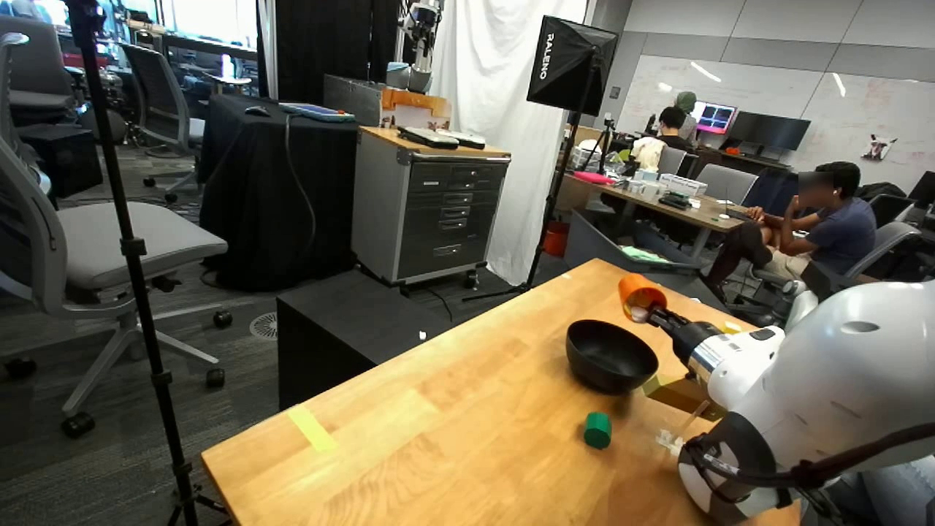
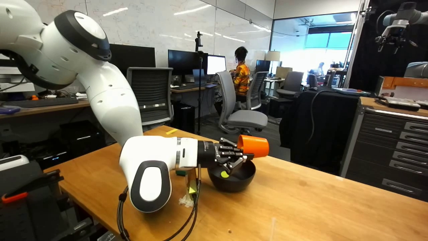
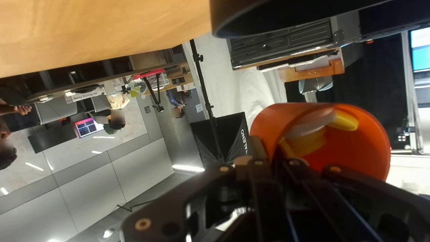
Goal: Pour the contents of the orange cup into the black bowl
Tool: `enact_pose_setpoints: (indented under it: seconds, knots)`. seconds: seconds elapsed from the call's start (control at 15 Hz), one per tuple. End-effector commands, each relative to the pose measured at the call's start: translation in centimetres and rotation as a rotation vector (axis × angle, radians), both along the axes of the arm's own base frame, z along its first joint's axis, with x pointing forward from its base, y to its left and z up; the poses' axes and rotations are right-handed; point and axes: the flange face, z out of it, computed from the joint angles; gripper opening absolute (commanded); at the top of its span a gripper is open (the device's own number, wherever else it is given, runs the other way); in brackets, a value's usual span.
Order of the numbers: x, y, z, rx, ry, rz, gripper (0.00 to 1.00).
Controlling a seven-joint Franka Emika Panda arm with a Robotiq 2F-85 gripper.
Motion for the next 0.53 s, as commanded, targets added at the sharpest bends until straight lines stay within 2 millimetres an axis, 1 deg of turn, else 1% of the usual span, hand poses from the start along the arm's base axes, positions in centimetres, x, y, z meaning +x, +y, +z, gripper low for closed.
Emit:
enact_pose_setpoints:
  seconds: [0.0, 0.27, 0.47]
  knots:
    - [0.13, -1.61, 0.28, -0.044, -0.063, -0.013, 0.01]
    - [0.03, -2.13, 0.37, -0.047, -0.073, -0.032, 0.01]
    - [-0.16, -2.05, 0.24, -0.053, -0.078, -0.034, 0.01]
